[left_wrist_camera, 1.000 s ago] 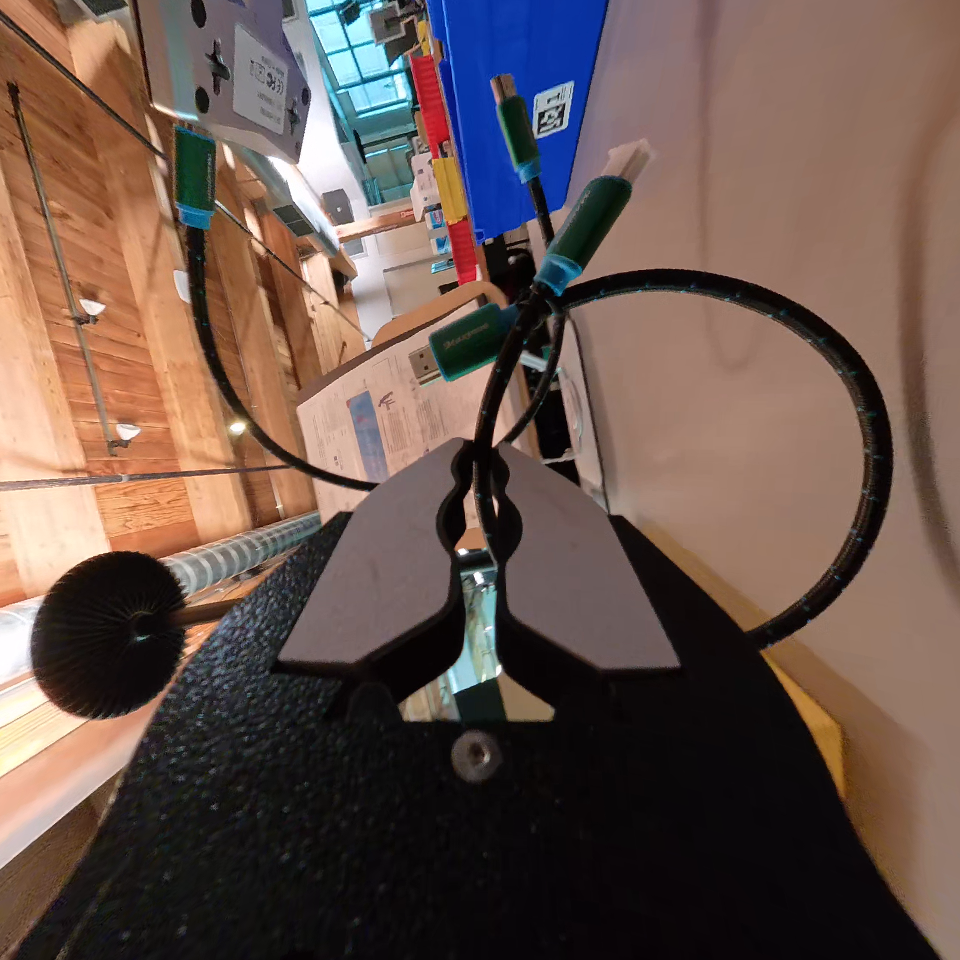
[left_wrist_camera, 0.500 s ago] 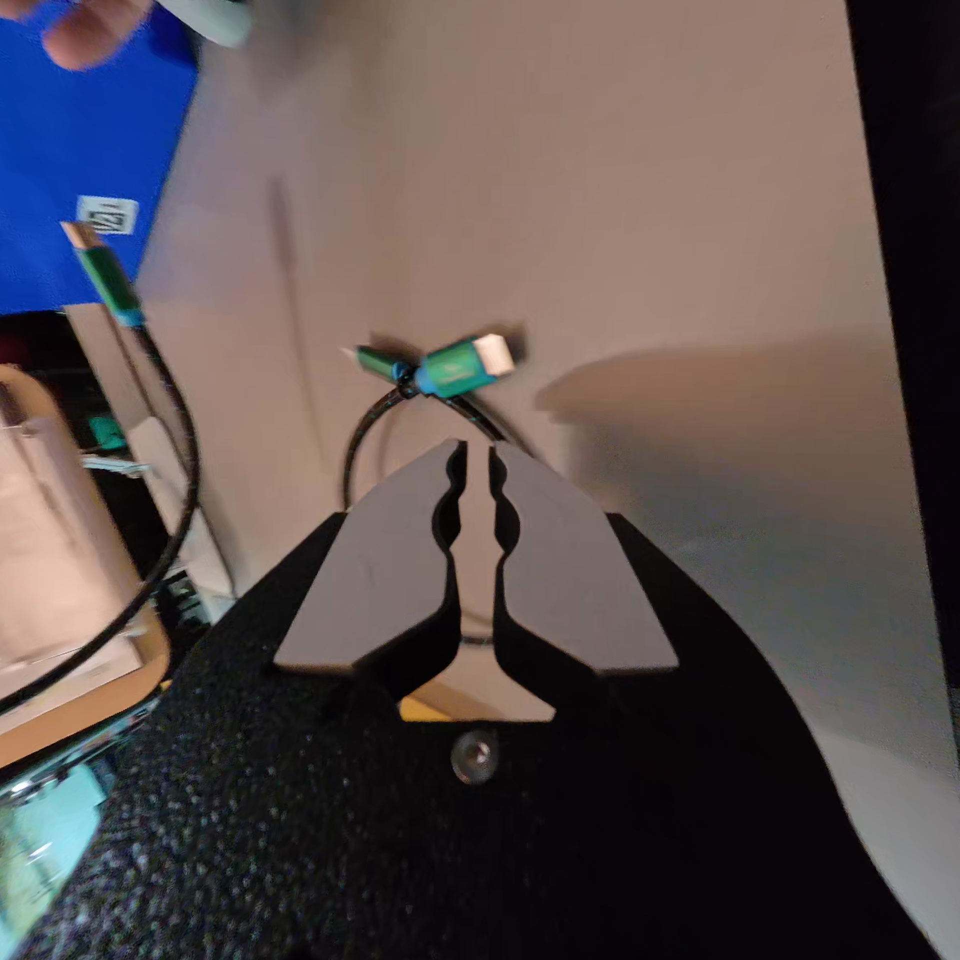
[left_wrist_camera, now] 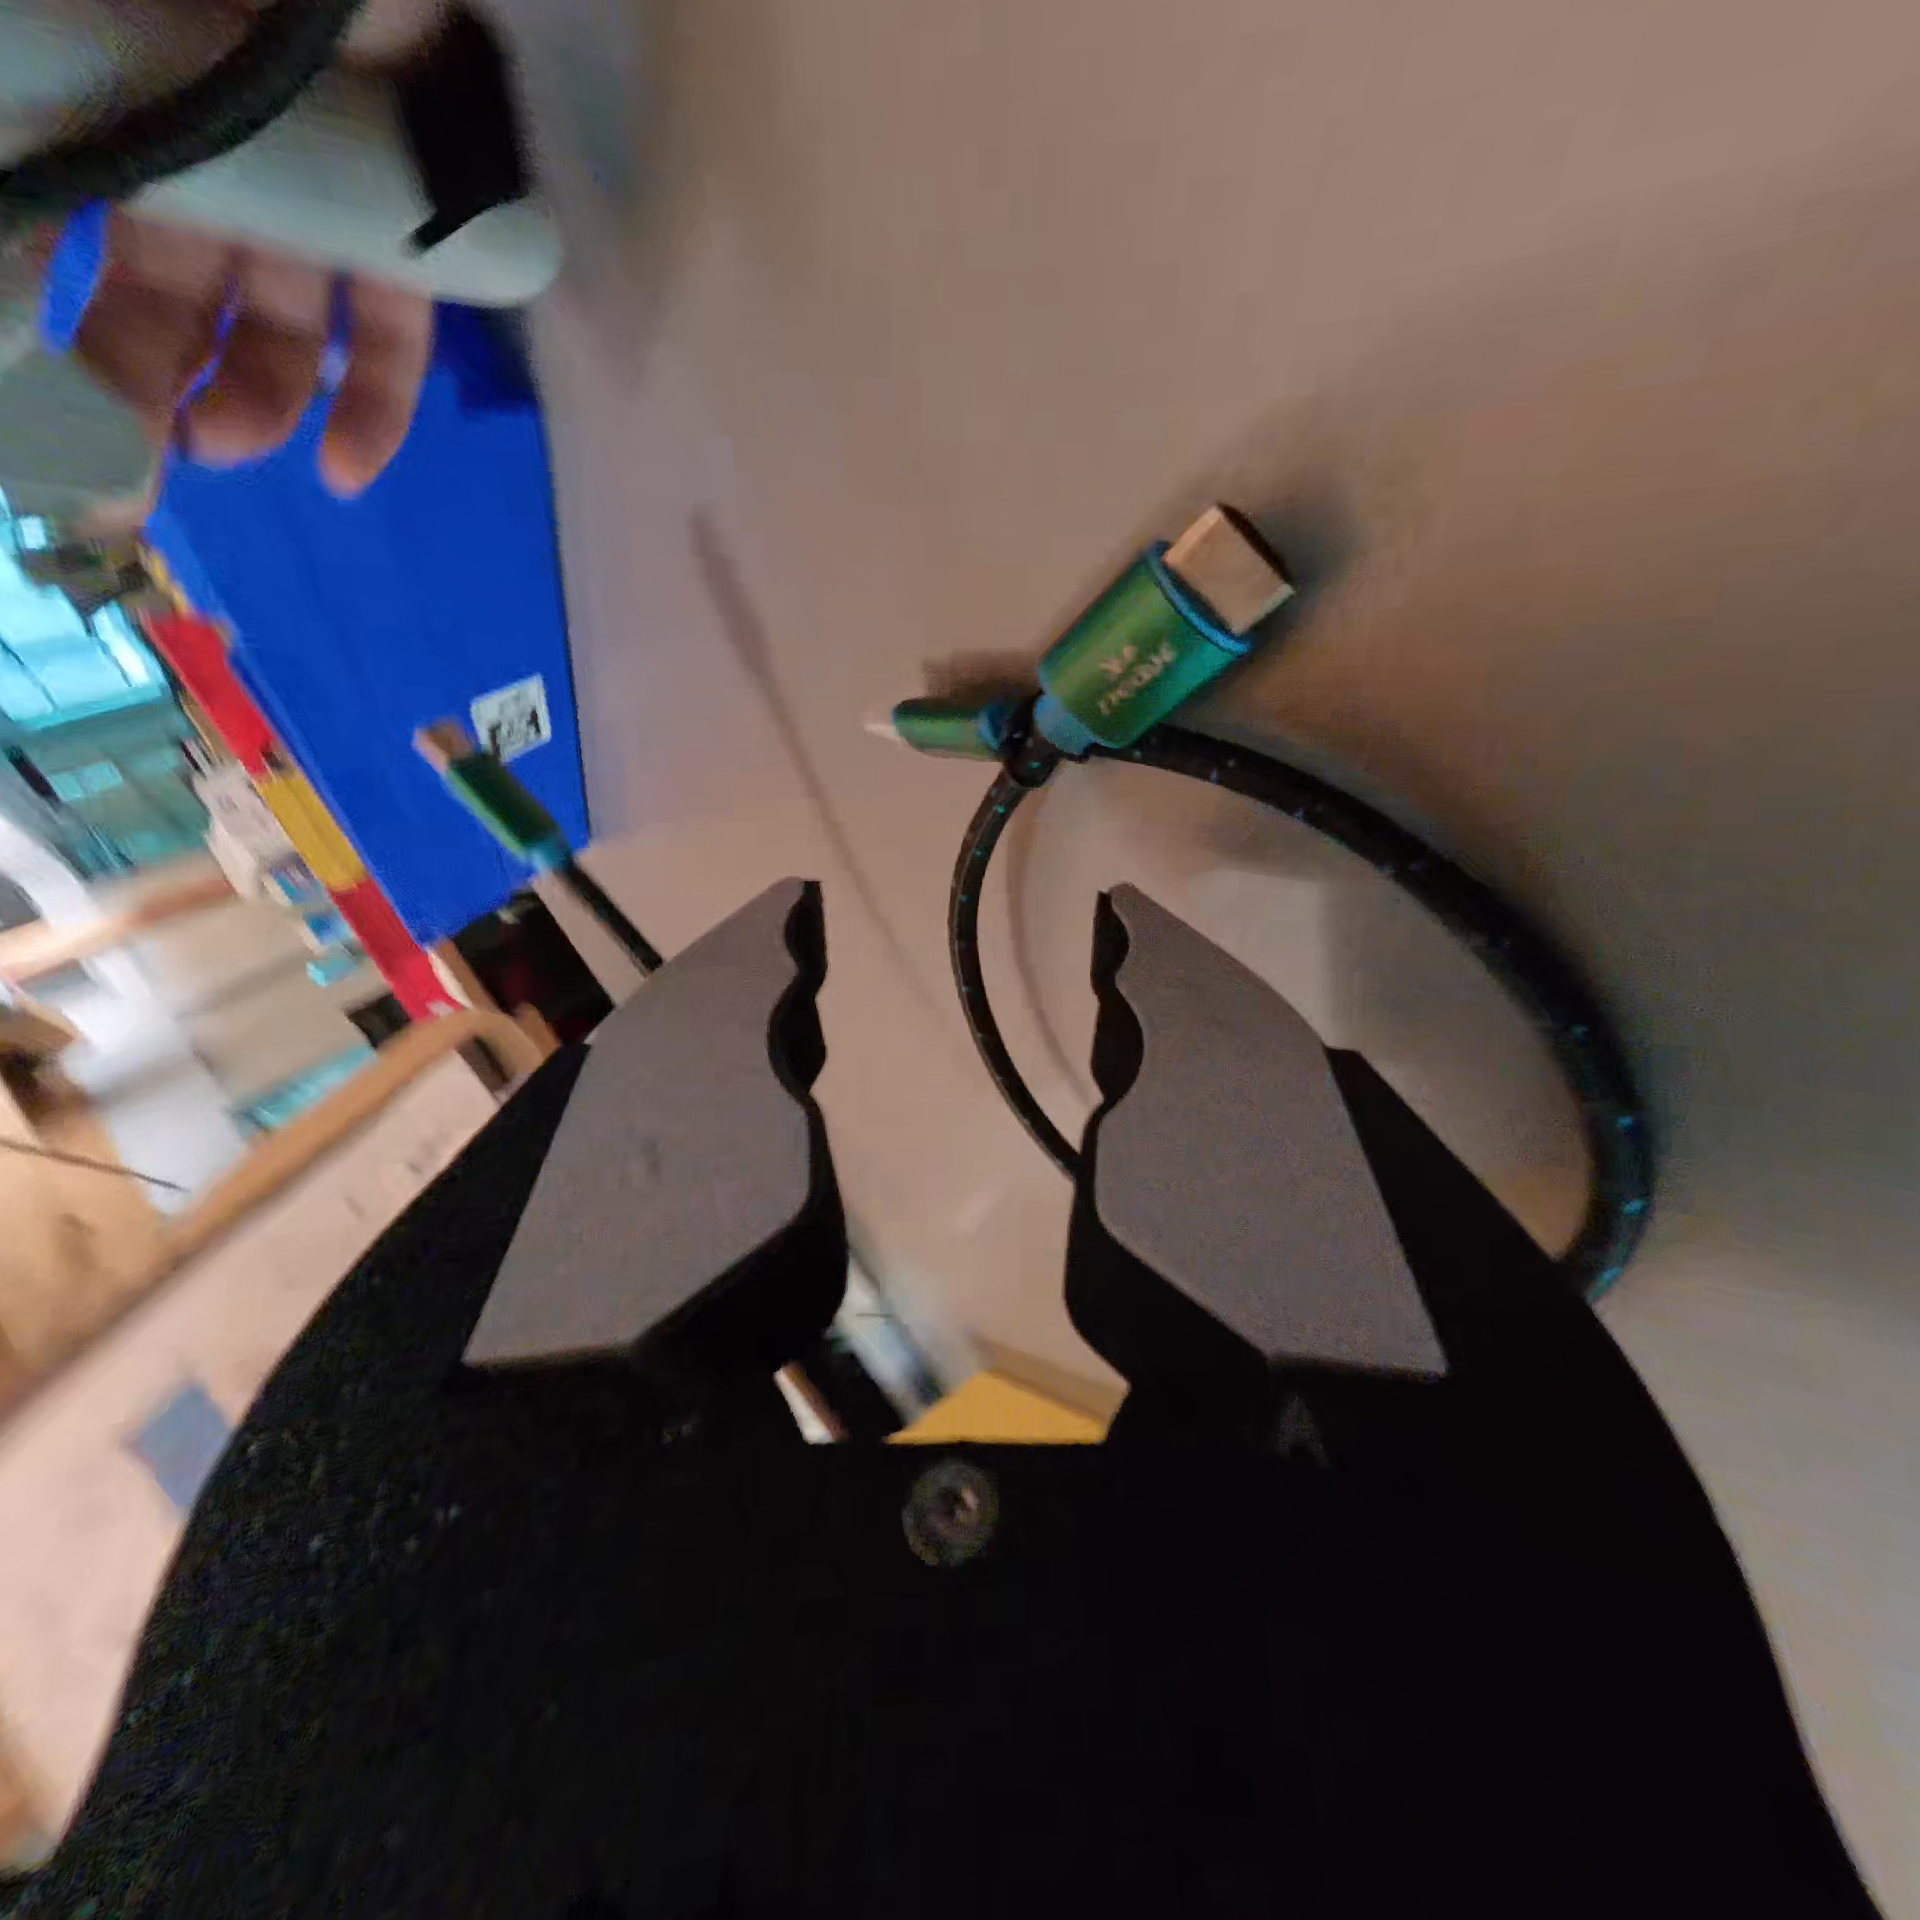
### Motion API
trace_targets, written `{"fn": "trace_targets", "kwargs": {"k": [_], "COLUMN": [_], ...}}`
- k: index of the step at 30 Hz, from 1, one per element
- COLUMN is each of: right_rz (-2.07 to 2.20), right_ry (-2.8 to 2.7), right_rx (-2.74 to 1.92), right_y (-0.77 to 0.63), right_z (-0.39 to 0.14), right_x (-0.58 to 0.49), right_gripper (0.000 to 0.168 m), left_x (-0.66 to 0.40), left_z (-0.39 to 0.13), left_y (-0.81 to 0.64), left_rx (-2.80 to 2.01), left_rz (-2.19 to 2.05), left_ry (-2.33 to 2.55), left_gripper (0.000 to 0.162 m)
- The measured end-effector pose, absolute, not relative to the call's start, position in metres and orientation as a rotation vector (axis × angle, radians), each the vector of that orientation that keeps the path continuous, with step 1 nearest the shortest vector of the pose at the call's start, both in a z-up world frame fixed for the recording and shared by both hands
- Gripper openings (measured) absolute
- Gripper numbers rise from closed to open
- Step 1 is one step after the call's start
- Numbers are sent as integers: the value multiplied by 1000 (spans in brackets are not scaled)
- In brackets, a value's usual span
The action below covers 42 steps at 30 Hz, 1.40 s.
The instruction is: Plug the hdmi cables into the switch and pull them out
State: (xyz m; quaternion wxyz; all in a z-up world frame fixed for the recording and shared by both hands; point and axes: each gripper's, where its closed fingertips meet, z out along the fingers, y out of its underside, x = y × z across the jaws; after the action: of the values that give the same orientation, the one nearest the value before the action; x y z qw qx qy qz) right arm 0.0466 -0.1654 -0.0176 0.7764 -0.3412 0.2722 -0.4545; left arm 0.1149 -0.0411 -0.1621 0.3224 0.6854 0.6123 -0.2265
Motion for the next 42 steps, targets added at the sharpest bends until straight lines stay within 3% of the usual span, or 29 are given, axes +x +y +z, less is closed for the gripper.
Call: {"fn": "trace_targets", "kwargs": {"k": [3, 9, 13, 17, 22, 28, 33, 39, 42], "right_rz": [-985, -977, -974, -973, -967, -964, -949, -961, -982], "right_ry": [594, 587, 584, 581, 579, 583, 584, 578, 572], "right_rx": [-739, -713, -715, -706, -702, -711, -748, -922, -1011], "right_y": [-166, -169, -169, -170, -170, -169, -164, -143, -134], "right_z": [-18, -16, -16, -15, -14, -15, -18, -28, -34], "right_x": [47, 44, 43, 42, 42, 43, 45, 54, 59], "right_gripper": [22, 22, 22, 22, 22, 22, 22, 22, 22], "left_x": [107, 89, 91, 124, 134, 132, 131, 130, 124], "left_z": [-171, -187, -187, -186, -190, -191, -192, -188, -161], "left_y": [-46, -42, -41, -21, -9, -14, -28, -18, 8], "left_rx": [1959, 2204, 2192, 1867, 1450, 1469, 1291, 1045, 1005], "left_rz": [-408, -248, -239, -97, -343, -824, -1043, -1027, -973], "left_ry": [1414, 1359, 1667, 2317, 2860, 2690, 2645, 2726, 2820], "left_gripper": [51, 34, 16, 14, 15, 21, 16, 12, 11]}}
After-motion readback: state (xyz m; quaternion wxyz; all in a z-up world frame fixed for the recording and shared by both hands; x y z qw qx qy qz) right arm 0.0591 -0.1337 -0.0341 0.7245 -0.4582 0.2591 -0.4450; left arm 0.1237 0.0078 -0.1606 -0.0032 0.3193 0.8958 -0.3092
